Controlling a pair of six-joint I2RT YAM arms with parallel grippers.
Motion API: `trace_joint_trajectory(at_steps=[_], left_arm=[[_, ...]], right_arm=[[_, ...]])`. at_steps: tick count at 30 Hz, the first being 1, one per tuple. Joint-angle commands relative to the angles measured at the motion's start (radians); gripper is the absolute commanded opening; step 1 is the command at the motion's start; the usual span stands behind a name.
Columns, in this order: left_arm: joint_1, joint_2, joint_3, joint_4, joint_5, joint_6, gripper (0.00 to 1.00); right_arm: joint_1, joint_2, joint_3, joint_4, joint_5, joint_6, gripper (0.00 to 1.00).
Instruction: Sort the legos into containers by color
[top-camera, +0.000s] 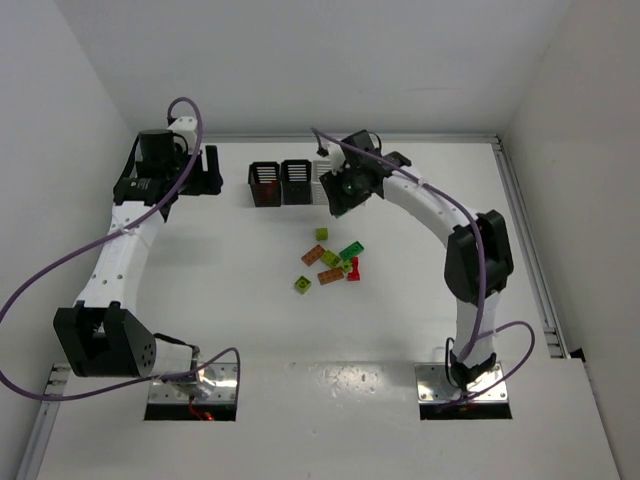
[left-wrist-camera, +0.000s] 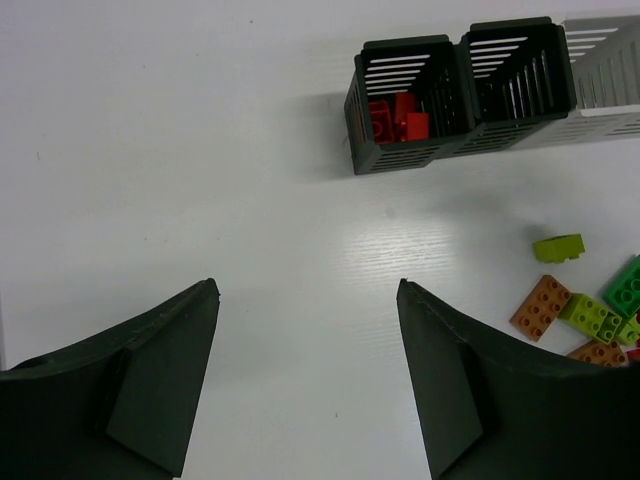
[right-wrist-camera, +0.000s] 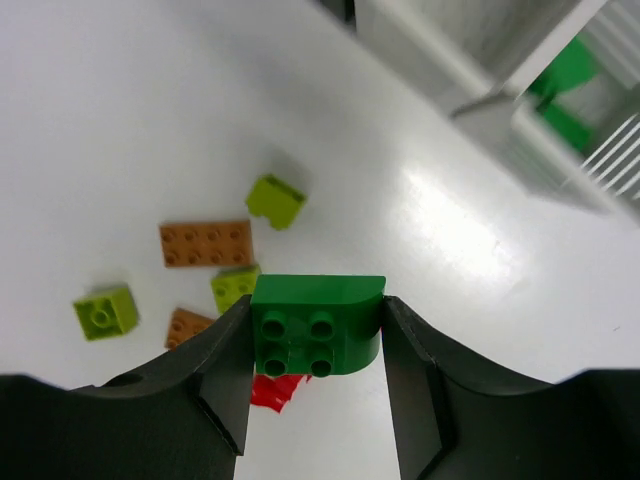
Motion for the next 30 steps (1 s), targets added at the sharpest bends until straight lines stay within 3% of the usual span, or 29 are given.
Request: trace_joint_trajectory(at_steps=[1,9,14,26,30], left_arm=[[0.012,-0.007,0.003,0.040,0.020,-0.007,0.78],[0.012,-0.007,0.003,0.049,0.011,0.002,0.78],[0.012,-0.016,-0.008,0.049,-0.009,0.012,0.78],[0.012,-0.016,-0.017,0.059,-0.009,0.021,0.78],[0.012,-0.016,-0.017,0.059,-0.009,0.012,0.78]], right_arm=[[-0.012,-0.049,0.106,-0.014,-0.002,0.020,0.20],[-0.032,0.100,0.357,-0.012,0.129,-0.002,0.20],[-0.073,0.169,0.433,0.019,0.159,-0.002,0.20],[-0.147,0.240,0.460,0.068,0.178,-0.002,0.20],[-0.147,0.266,0.470,0.059,0.160,-0.002,0.36]])
